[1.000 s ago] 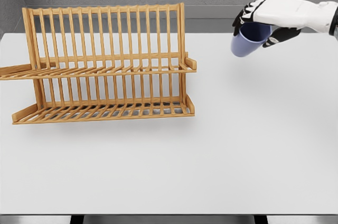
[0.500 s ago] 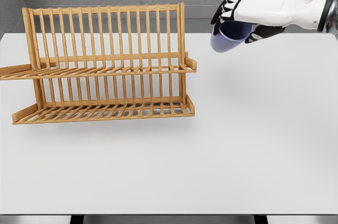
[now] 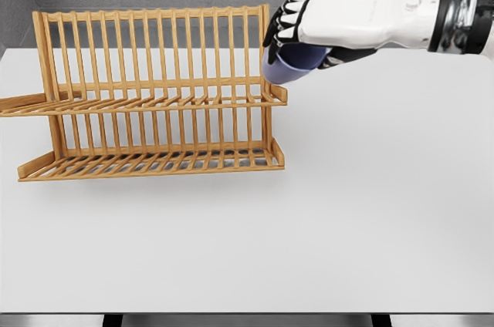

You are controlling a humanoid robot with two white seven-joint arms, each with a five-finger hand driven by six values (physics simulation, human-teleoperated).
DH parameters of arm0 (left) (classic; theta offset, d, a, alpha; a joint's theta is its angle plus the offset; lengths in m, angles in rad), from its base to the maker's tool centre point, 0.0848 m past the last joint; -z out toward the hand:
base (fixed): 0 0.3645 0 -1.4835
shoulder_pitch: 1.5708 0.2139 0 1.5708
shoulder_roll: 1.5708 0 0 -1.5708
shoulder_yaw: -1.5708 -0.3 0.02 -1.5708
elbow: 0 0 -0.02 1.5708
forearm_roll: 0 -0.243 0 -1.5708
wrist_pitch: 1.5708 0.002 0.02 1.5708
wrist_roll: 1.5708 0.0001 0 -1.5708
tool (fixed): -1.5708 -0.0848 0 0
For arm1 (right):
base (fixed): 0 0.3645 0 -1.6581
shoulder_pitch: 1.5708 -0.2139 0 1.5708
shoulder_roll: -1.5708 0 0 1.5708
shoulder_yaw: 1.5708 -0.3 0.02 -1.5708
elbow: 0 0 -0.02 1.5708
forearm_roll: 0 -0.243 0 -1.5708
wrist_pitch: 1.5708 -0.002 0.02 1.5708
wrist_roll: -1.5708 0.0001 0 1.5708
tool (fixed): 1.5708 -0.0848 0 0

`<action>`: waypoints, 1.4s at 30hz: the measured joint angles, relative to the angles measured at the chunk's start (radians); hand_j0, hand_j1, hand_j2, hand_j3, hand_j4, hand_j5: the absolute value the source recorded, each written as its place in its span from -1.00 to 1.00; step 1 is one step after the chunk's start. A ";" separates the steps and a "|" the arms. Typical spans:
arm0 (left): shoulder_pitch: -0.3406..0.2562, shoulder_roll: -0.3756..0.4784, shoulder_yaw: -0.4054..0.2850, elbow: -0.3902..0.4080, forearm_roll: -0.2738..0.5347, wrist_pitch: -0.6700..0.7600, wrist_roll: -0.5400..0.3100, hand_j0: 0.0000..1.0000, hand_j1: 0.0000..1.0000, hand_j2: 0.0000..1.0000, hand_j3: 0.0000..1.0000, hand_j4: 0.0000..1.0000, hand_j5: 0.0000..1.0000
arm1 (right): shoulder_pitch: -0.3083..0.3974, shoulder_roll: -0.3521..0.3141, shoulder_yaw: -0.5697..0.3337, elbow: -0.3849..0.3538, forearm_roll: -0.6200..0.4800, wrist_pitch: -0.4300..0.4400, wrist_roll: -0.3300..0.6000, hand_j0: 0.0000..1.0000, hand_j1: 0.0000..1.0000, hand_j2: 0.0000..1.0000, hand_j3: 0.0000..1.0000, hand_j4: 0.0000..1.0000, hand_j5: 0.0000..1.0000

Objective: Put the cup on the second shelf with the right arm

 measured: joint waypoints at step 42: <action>0.000 0.000 0.000 0.000 0.000 0.000 0.000 1.00 1.00 1.00 1.00 1.00 1.00 | 0.646 -0.056 -0.496 0.144 0.088 0.002 0.000 1.00 1.00 1.00 1.00 1.00 1.00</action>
